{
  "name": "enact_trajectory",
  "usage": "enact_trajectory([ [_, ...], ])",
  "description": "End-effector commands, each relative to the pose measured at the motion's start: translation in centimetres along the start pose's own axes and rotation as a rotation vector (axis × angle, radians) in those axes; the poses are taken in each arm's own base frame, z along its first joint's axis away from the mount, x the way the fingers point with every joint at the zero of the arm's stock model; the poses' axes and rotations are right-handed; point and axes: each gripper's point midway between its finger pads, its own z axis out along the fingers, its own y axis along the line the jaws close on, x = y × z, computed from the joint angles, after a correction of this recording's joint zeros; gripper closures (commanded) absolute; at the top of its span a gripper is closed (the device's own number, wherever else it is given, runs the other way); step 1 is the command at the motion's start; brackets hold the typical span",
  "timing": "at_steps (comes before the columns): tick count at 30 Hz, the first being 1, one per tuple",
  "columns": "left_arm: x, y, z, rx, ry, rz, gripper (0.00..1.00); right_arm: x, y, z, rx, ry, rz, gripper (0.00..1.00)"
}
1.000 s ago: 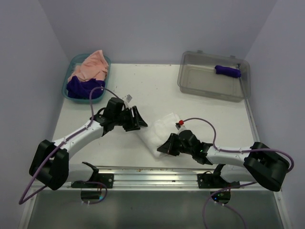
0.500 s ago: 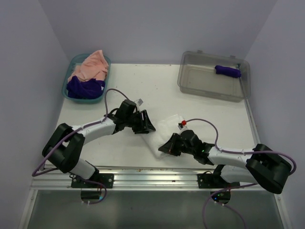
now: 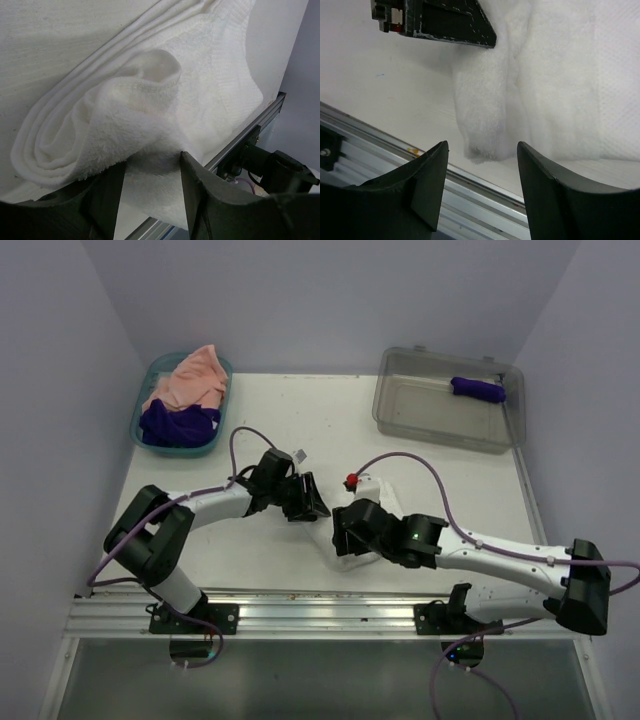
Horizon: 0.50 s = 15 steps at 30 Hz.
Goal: Roll the towels
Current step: Roll the towel
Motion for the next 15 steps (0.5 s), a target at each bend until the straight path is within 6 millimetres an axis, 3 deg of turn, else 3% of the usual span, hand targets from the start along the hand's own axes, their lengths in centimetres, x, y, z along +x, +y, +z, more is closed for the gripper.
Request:
enact_trajectory([
  [1,1.1,2.5,0.9,-0.087,0.033,-0.004,0.47,-2.0,-1.4,-1.5,0.195,-0.054,-0.271,0.40],
  [7,1.3,2.5,0.9,-0.087,0.042,-0.003,0.48,-0.7,5.4,0.3,0.008,-0.016,-0.453,0.42],
  [12,1.4,2.6,0.9,-0.089,0.046,-0.002,0.48,-0.2,6.3,2.5,0.016,-0.001,-0.521,0.43],
  [15,1.3,2.3,0.8,-0.082,0.046,0.003,0.48,-0.4,4.5,4.2,0.107,0.005,-0.535,0.43],
])
